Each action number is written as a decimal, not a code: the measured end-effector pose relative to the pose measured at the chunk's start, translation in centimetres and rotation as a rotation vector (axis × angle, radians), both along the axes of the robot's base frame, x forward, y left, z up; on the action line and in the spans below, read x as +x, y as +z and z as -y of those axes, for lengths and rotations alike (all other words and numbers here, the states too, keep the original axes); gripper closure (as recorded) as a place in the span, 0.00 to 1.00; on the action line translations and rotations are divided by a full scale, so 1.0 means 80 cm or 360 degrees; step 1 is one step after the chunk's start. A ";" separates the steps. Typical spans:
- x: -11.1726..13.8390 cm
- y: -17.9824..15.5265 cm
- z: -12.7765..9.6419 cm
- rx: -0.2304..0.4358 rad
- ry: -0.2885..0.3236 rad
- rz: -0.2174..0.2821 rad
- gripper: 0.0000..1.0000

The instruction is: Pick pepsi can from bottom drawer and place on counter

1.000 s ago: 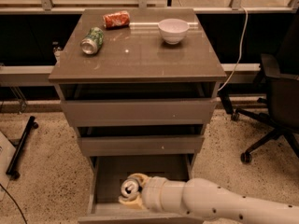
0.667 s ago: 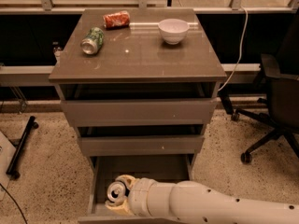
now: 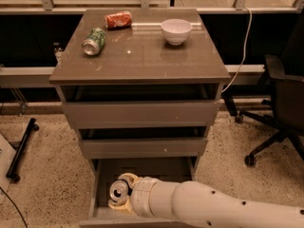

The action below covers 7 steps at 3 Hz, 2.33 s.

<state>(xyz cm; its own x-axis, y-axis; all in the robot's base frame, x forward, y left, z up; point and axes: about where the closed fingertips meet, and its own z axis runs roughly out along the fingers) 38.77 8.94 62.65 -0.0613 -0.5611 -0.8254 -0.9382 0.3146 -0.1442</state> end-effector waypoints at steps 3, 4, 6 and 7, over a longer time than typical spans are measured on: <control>0.088 0.116 0.036 0.0130 0.0077 0.0201 1.00; 0.102 0.216 0.072 0.0146 0.0040 0.0341 1.00; 0.130 0.413 0.092 -0.0008 0.0042 0.0623 1.00; 0.130 0.414 0.093 0.0006 0.0036 0.0633 1.00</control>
Offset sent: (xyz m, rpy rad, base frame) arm 0.0876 -0.0289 0.0913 0.0663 -0.1355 0.0782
